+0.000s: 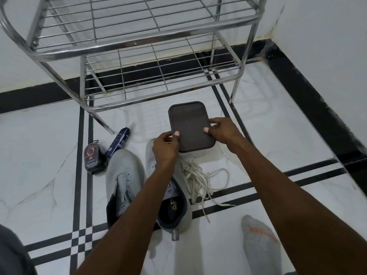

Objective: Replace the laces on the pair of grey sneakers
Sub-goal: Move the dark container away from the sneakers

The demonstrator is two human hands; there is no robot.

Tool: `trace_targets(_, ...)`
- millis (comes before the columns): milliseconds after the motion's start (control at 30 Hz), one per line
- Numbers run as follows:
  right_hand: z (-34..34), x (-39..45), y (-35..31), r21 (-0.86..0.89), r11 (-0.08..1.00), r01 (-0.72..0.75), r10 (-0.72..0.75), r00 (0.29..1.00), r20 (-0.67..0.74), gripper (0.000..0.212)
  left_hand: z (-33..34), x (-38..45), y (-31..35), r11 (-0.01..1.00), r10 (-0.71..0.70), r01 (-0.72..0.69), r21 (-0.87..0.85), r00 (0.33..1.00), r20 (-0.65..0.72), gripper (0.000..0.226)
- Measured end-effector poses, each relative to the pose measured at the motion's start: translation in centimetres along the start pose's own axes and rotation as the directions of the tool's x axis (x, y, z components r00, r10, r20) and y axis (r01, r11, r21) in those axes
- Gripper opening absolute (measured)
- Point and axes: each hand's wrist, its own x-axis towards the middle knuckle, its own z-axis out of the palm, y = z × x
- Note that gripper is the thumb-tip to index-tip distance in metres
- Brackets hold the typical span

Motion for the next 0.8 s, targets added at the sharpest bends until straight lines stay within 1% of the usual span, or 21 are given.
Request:
trace_targets(67,-0.5,-0.1,-0.3,0.009,1.0,-0.03,0.029,0.997,0.069,0.06,-0.1,0.4,0.0,0.997,-0.048,0.053,-0.049,0.994,0.101,0.037)
trace_targets(167,-0.8,-0.5,-0.4,-0.014,0.997,-0.076,0.077,0.989,0.127,0.066,-0.5,0.3,-0.5,0.977,-0.142,0.175,-0.123,0.96,0.242,0.045)
trace_targets(233,-0.7,-0.6,0.0,0.034,0.995,-0.09,0.084,0.987,0.14,0.068,-0.8,0.1,-0.8,0.962,-0.126,0.187,-0.2,0.951,0.283,0.049)
trace_targets(333,-0.6,-0.6,0.4,0.092,0.993,-0.067,0.055,0.99,0.128,0.069,-0.8,0.3,-1.1,0.965,-0.075,0.137,-0.224,0.961,0.266,0.053)
trace_targets(500,-0.2,-1.3,1.0,0.147,0.986,-0.084,0.069,0.992,0.104,0.063,-0.6,0.0,-0.9,0.975,-0.098,0.145,-0.166,0.961,0.26,0.049)
trace_targets(533,-0.2,-1.6,1.1,0.168,0.982,-0.086,0.07,0.993,0.098,0.057,-0.7,-0.1,-0.9,0.978,-0.101,0.143,-0.154,0.963,0.248,0.046)
trace_targets(600,-0.5,-1.9,1.2,0.205,0.976,-0.077,0.068,0.997,0.048,0.041,-0.7,-0.4,-0.6,0.978,-0.091,0.127,-0.163,0.972,0.215,0.036)
trace_targets(667,-1.1,-2.0,1.8,0.235,0.969,-0.071,0.083,0.996,-0.039,0.026,-0.4,-1.0,-0.3,0.974,-0.092,0.127,-0.189,0.979,0.183,0.02)
trace_targets(700,-1.6,-2.2,2.3,0.267,0.961,-0.073,0.098,0.992,-0.081,0.02,-0.1,-1.6,-0.1,0.97,-0.095,0.132,-0.202,0.979,0.18,0.016)
trace_targets(733,-2.0,-2.4,2.7,0.312,0.947,-0.074,0.115,0.987,-0.113,0.016,0.3,-2.1,-0.1,0.964,-0.094,0.134,-0.23,0.98,0.178,0.016)
trace_targets(800,-2.9,-3.2,3.4,0.406,0.913,-0.053,0.131,0.977,-0.169,0.016,1.1,-3.1,0.2,0.95,-0.08,0.123,-0.287,0.984,0.157,0.018)
